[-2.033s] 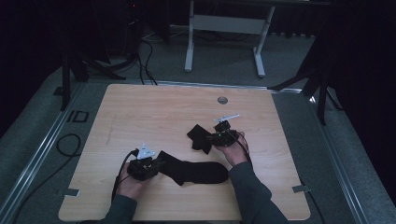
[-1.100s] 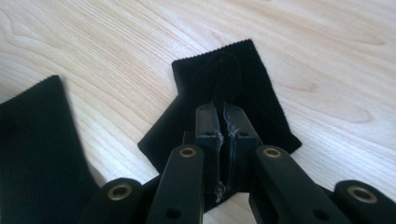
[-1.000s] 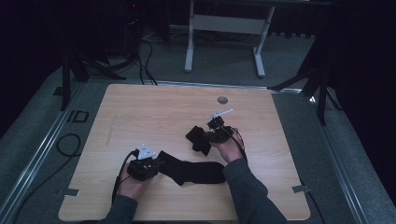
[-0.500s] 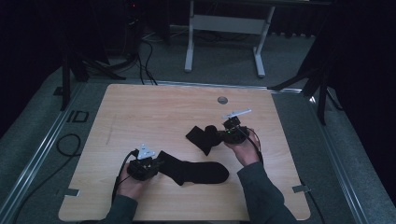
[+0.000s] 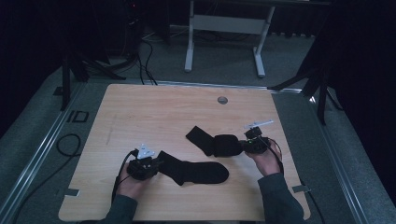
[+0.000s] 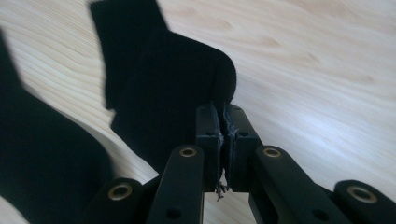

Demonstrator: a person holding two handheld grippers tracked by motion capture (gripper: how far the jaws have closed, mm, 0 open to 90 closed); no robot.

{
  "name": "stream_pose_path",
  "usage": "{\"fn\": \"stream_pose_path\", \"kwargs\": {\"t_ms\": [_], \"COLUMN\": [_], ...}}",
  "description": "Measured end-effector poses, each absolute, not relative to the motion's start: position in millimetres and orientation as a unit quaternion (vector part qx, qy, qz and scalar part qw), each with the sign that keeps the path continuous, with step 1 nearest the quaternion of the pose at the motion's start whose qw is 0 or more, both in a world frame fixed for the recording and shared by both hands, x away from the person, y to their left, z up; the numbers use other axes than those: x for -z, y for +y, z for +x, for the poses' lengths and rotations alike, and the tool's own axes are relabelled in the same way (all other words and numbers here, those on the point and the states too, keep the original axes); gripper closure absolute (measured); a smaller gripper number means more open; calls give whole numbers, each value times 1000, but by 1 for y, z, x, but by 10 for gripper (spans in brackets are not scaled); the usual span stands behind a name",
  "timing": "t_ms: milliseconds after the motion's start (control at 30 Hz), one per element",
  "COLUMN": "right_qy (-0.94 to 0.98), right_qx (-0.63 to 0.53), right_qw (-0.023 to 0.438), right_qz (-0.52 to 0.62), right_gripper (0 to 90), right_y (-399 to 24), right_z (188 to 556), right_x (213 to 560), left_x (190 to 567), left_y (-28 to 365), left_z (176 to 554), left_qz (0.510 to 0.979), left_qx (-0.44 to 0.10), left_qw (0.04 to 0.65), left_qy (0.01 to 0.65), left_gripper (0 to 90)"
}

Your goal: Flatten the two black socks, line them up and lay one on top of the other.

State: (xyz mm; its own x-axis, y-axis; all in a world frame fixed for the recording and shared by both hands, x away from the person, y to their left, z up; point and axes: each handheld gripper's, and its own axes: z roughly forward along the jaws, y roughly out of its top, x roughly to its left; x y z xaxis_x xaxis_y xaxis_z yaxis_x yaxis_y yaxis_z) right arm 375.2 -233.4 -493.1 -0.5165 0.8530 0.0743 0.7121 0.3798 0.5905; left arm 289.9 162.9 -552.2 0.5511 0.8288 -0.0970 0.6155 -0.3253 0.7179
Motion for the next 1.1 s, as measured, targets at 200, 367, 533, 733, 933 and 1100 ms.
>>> {"fn": "stream_pose_path", "kwargs": {"t_ms": [200,367,533,733,933,1100], "right_qy": [814,820,842,868,896,904], "right_qx": [-253,-246,-266,-280,-269,-252], "right_qw": [136,146,142,130,118,114], "right_qz": [504,496,447,389,331,325], "right_gripper": [781,648,621,601,576,548], "right_y": [-255,-247,-218,-173,-128,-114], "right_z": [378,386,396,413,428,437], "right_x": [500,497,496,505,520,530], "left_x": [553,553,553,553,553,553], "left_y": [163,161,161,162,162,161], "left_z": [291,291,291,292,292,292], "left_qz": [800,803,803,802,803,804], "left_qx": [-146,-145,-144,-142,-139,-139], "left_qw": [366,363,364,366,366,366], "left_qy": [452,450,450,450,449,448], "left_gripper": [743,737,731,730,730,729]}}
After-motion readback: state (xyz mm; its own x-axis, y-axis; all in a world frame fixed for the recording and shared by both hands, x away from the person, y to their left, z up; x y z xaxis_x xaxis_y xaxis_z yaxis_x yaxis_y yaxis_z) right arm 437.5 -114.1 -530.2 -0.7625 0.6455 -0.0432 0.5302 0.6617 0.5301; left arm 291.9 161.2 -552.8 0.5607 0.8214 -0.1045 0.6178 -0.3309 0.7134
